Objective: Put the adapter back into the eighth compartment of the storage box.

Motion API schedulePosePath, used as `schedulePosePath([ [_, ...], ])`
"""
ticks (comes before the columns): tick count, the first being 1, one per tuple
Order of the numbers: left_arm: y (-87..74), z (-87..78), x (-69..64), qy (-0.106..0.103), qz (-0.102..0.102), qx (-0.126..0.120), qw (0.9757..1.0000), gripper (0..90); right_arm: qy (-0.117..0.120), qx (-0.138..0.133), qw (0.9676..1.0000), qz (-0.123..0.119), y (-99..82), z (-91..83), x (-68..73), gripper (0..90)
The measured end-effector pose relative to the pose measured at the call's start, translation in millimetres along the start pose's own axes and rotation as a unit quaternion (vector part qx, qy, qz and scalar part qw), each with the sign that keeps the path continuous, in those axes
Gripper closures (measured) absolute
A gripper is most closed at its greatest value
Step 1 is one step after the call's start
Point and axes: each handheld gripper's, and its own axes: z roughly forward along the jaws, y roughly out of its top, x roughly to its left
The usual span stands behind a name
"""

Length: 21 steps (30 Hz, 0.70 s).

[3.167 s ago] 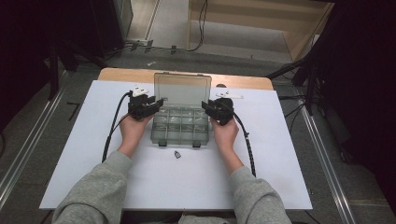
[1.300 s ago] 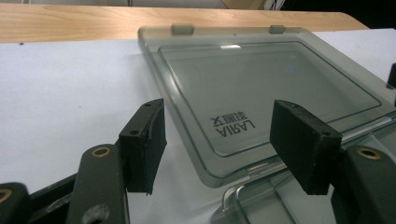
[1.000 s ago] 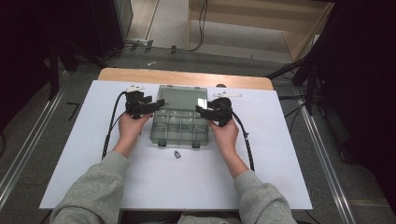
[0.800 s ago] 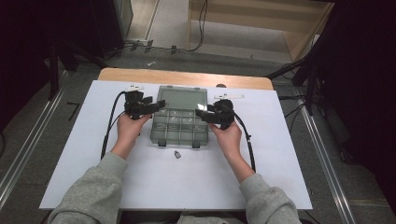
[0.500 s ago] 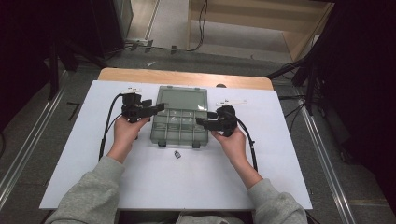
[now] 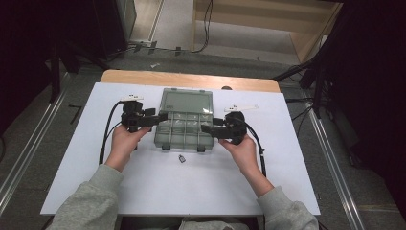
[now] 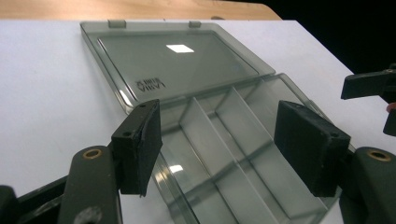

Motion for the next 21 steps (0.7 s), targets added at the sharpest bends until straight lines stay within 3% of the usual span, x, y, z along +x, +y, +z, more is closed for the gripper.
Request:
schedulePosePath([
  [13, -10.0, -9.7, -11.1, -0.016, 0.015, 0.017, 0.9996, 32.5, 0.018, 0.015, 0.9993, -0.029, -7.2, -10.7, 12.3, 30.1],
  [21, -17.6, -17.3, -16.6, -0.03, 0.028, 0.031, 0.9987, 32.4, 0.036, 0.022, 0.9986, -0.032, -16.5, -14.3, 17.8, 30.1],
])
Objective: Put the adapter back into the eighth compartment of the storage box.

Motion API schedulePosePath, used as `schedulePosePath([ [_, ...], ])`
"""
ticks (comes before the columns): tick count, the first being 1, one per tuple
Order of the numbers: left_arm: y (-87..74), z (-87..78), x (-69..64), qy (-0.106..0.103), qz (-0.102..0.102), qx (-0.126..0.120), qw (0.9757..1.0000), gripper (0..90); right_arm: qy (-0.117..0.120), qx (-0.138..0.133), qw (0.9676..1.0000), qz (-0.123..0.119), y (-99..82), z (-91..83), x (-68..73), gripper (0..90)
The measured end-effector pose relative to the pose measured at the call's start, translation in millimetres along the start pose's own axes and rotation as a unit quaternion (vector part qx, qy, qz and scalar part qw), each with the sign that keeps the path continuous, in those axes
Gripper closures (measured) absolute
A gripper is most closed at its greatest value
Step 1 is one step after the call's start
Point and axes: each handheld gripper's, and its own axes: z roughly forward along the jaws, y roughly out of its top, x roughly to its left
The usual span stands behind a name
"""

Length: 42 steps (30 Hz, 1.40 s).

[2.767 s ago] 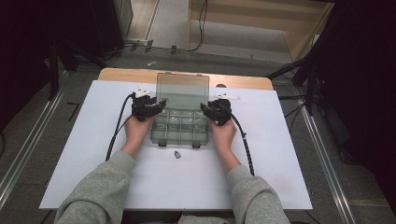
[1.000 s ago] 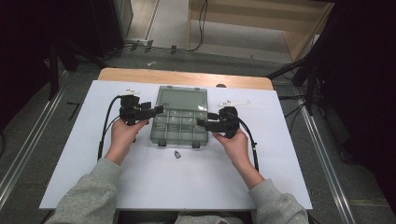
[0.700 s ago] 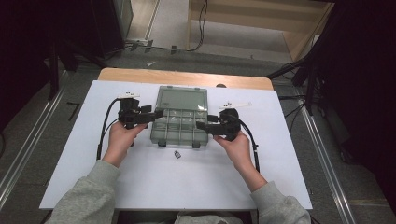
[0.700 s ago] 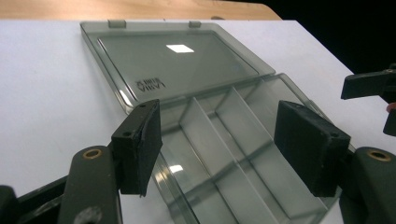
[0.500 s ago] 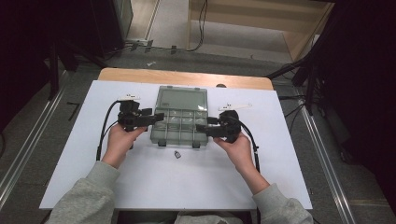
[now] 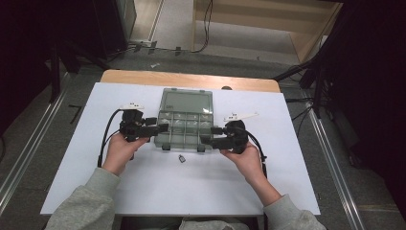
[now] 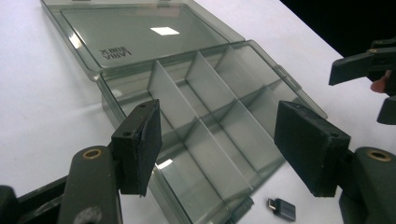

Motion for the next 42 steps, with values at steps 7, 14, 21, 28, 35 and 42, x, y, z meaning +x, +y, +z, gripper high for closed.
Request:
schedulePosePath([
  [7, -8.3, -6.6, -5.6, -0.012, 0.012, 0.007, 0.9998, 32.4, 0.008, 0.003, 1.0, -0.003, -6.1, -1.5, 5.2, 30.1],
  [14, -14.7, -9.7, -8.7, -0.018, 0.021, 0.016, 0.9995, 32.4, 0.014, 0.004, 0.9999, -0.007, -11.2, -4.5, 11.0, 30.1],
  [21, -21.4, -15.4, -11.9, -0.035, 0.023, 0.016, 0.999, 32.4, 0.019, 0.006, 0.9998, -0.007, -18.1, -8.5, 15.3, 30.1],
  [28, -27.5, -19.9, -14.9, -0.05, 0.034, 0.031, 0.9977, 29.7, 0.024, 0.01, 0.9996, -0.006, -23.4, -10.3, 18.8, 30.1],
  [35, -33.9, -23.9, -18.3, -0.062, 0.038, 0.036, 0.9967, 29.7, 0.026, 0.013, 0.9995, -0.008, -29.1, -12.5, 21.9, 30.0],
  [42, -41.8, -27.8, -20.7, -0.068, 0.04, 0.044, 0.9959, 29.4, 0.033, 0.02, 0.9992, 0.0, -30.6, -11.5, 23.9, 29.3],
])
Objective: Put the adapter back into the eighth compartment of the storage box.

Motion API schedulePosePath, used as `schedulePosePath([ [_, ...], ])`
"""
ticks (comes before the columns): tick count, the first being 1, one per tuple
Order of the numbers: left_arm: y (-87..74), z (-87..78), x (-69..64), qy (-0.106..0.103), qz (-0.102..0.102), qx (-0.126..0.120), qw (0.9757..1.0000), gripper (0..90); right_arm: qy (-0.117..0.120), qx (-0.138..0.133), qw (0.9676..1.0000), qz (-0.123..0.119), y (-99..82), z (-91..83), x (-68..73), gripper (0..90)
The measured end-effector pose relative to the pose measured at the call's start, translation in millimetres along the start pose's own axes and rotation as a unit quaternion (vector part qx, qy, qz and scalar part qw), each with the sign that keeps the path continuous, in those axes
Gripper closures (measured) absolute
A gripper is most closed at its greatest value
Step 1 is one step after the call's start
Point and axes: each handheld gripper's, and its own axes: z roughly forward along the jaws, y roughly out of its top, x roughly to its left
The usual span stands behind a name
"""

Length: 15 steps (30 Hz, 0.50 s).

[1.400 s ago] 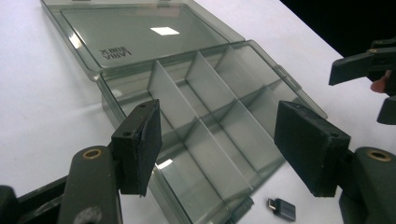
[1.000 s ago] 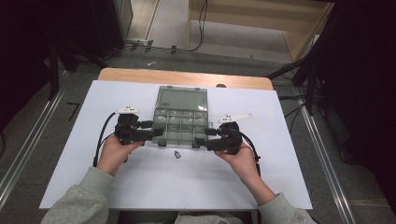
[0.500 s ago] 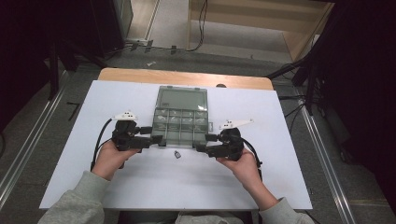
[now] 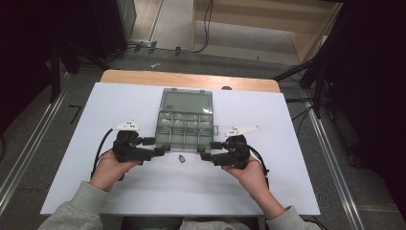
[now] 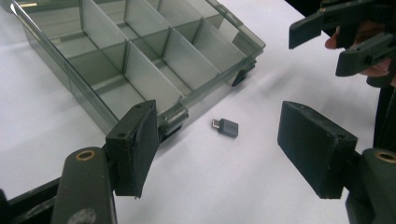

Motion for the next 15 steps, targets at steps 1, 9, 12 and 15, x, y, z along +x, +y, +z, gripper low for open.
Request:
schedulePosePath([
  [1, -1.4, -0.6, -0.3, -0.001, -0.003, 0.0, 1.0, 29.3, -0.001, 0.0, 1.0, -0.004, -0.1, 0.4, 0.5, 29.2],
  [9, -10.8, -7.0, -3.5, -0.006, -0.003, -0.003, 1.0, 29.0, 0.0, 0.004, 0.9999, -0.01, -0.4, 3.2, 2.3, 29.2],
  [12, -14.4, -9.8, -3.9, -0.006, -0.004, -0.002, 1.0, 27.1, 0.002, 0.007, 0.9999, -0.011, -0.5, 5.0, 2.7, 29.2],
  [15, -17.1, -11.7, -5.0, -0.005, -0.002, 0.0, 1.0, 27.1, 0.003, 0.01, 0.9999, -0.012, -0.3, 6.7, 3.3, 29.2],
])
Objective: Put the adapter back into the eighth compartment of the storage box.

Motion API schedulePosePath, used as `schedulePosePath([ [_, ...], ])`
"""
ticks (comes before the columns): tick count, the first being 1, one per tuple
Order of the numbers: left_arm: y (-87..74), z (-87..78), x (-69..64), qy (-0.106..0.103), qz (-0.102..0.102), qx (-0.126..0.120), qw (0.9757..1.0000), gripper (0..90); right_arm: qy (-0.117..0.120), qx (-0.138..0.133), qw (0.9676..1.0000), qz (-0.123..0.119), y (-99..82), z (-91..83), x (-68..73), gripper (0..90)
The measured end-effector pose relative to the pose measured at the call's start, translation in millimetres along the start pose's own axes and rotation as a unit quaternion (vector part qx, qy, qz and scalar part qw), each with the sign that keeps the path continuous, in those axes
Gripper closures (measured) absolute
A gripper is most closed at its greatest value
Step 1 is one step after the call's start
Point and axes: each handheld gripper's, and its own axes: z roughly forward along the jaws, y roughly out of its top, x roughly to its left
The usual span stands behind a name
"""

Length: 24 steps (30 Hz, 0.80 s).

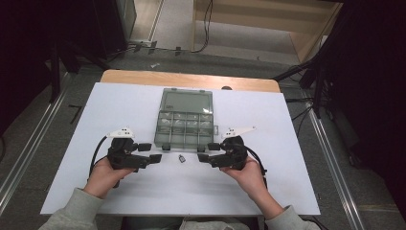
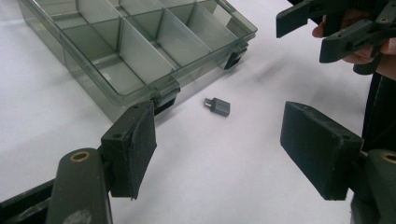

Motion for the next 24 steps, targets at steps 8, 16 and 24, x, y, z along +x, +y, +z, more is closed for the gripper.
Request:
schedulePosePath([
  [8, -7.8, -3.9, -2.6, 0.002, 0.002, 0.004, 1.0, 27.1, 0.005, 0.005, 1.0, -0.005, 1.0, 5.1, 1.5, 29.2],
  [16, -13.5, -7.7, -4.1, 0.006, -0.002, 0.004, 1.0, 27.2, 0.008, 0.013, 0.9999, -0.003, 3.0, 11.2, 1.4, 29.1],
  [24, -18.1, -11.8, -3.1, 0.01, -0.008, 0.002, 0.9999, 27.1, 0.009, 0.024, 0.9996, -0.013, 5.2, 19.1, 3.7, 29.1],
])
